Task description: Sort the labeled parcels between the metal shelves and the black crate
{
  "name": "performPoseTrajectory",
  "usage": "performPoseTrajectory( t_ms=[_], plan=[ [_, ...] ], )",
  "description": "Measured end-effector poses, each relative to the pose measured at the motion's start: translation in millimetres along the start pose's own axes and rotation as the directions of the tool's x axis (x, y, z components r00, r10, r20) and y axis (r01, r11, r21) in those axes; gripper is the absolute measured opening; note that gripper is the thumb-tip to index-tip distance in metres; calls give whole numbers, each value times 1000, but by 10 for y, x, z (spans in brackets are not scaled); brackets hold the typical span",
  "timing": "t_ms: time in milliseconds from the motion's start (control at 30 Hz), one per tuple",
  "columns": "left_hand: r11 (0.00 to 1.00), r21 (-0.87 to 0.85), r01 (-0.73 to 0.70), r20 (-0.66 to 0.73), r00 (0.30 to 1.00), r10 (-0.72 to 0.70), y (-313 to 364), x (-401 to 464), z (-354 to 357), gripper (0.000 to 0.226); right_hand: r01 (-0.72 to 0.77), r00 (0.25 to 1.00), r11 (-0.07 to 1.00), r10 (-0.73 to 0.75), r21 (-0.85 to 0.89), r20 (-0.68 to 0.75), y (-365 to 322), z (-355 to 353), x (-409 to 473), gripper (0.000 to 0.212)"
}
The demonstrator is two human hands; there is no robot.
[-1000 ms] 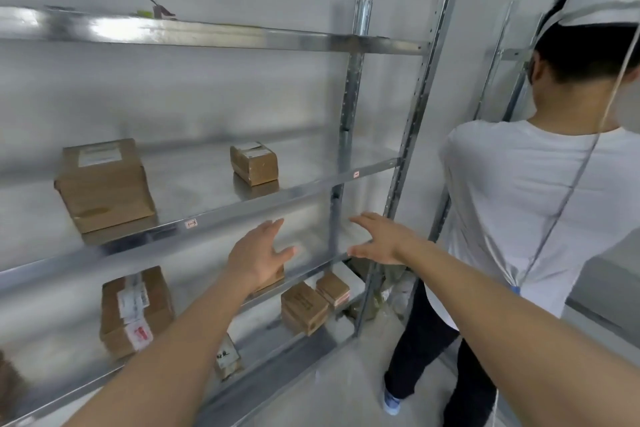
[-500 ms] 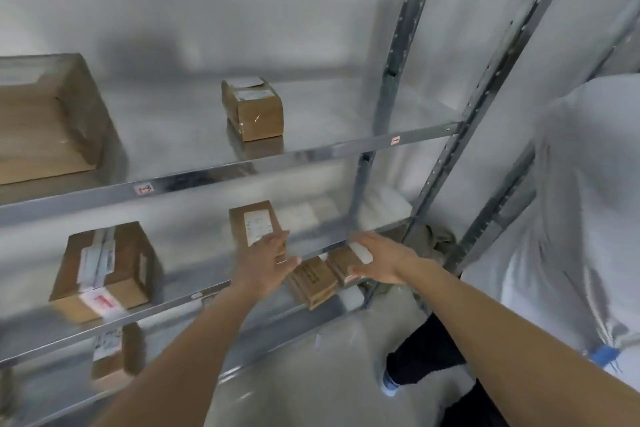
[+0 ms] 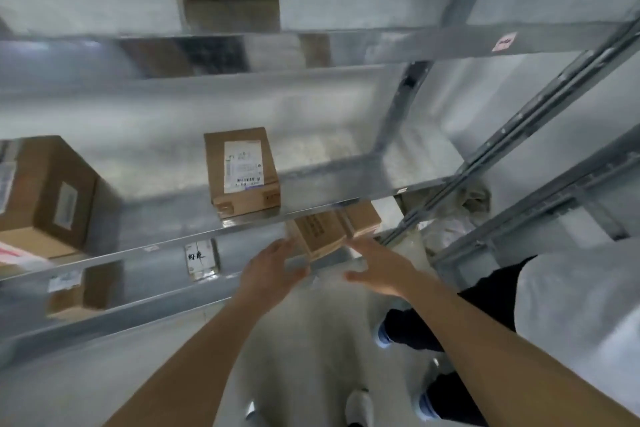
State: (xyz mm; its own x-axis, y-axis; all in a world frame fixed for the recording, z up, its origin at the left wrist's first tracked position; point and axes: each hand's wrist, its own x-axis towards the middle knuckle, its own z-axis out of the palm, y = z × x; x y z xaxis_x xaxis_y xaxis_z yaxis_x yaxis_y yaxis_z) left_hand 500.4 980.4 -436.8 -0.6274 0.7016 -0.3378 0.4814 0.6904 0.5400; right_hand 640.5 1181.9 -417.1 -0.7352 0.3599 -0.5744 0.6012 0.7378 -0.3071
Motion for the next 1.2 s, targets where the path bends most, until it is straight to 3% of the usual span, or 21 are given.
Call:
performPoseTrajectory(
  t_ms=[333,667,800,967,1200],
  plan=[
    [983,-44,178,-11,984,-179,-366,1075,1176,79,86,996,993,-87,75,10,822,563,1449,81],
    [960,-204,193,-55,977,-208,-711,2089,2490,82,212,976,944,-189,254,-111,1420,1252,2744,81],
    [950,-271,157,-105,976,-192,-816,2341,2691,85,257,966,919,-232,299,-118,1536,1326,3123,89],
    [932,-341,121,-146,973,-179,-907,2574,2774,93,253,965,903,-262,348,-22,1592,1251,3338,103],
    [810,-582,77,-178,959,-219,-871,2640,2767,94,178,968,858,-241,482,70,1542,1227,3504,119]
  ],
)
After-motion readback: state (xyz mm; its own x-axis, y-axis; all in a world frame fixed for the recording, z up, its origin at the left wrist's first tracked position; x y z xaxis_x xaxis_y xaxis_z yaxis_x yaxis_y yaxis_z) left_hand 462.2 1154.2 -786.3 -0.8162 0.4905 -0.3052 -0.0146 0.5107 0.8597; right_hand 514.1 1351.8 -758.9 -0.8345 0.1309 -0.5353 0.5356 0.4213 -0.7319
